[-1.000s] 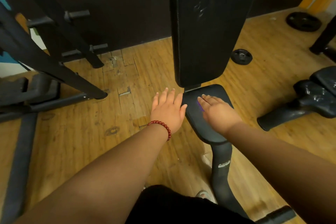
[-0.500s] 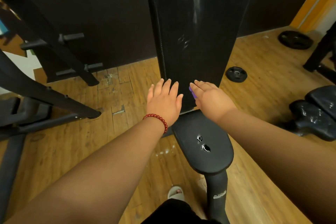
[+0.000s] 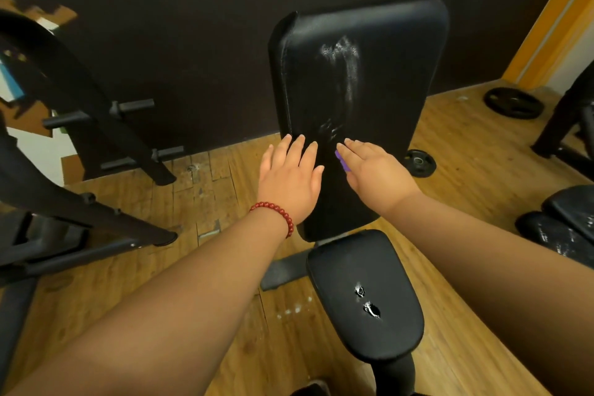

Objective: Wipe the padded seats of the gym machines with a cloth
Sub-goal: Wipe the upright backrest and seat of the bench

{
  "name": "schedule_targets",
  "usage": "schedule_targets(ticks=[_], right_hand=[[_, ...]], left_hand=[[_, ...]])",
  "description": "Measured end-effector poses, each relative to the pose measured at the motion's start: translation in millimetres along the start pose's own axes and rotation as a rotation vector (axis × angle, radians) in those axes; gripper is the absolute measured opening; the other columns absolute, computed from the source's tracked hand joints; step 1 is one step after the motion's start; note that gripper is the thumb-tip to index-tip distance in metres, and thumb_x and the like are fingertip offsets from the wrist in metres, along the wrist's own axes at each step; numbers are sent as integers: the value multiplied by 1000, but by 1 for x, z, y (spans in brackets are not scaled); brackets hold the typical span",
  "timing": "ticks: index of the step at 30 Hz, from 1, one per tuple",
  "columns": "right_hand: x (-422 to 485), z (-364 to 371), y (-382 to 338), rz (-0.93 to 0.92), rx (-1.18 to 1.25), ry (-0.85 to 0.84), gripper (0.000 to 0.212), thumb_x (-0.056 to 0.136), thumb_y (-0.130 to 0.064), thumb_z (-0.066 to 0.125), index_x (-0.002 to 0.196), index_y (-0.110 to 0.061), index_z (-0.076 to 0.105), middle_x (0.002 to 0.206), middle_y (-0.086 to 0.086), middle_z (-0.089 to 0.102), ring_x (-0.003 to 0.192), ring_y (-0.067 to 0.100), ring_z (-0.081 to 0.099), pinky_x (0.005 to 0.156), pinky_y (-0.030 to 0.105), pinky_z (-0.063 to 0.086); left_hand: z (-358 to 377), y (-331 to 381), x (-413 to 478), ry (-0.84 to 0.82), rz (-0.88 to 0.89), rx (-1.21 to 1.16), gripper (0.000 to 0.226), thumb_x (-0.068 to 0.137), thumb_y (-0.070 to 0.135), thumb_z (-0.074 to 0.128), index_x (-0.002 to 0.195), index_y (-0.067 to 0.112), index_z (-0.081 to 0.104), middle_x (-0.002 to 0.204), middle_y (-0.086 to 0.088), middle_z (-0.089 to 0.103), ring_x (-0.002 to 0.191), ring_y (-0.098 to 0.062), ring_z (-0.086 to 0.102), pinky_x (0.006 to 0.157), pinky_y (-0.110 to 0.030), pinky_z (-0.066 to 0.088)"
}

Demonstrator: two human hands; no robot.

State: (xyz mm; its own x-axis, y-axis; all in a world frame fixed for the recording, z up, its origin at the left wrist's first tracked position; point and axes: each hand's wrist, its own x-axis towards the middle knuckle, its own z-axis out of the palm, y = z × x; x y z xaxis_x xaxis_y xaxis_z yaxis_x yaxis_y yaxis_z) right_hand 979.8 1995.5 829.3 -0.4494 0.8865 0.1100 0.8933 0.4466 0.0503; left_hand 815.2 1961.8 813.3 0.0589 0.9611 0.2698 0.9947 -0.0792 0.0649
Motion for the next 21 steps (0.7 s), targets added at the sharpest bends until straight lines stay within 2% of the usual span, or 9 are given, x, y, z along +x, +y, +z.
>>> schedule_targets(ticks=[15,21], right_hand=[[13,-26,22,-52,-13,153,59,102,-19,44,154,-19,16,160,4,21,146,22,21,118,35,21],[31,-32,39,-151,-25,247,59,100,-18,49,153,-17,22,158,6,28,144,24,27,117,35,22]], left_hand=[[-17,12,21,103,41,-7,52,103,41,27,152,23,24,160,-1,21,148,-20,12,120,-40,4],[-16,20,32,173,36,64,51,101,40,33,149,20,33,157,-3,28,147,-23,17,118,-40,5]])
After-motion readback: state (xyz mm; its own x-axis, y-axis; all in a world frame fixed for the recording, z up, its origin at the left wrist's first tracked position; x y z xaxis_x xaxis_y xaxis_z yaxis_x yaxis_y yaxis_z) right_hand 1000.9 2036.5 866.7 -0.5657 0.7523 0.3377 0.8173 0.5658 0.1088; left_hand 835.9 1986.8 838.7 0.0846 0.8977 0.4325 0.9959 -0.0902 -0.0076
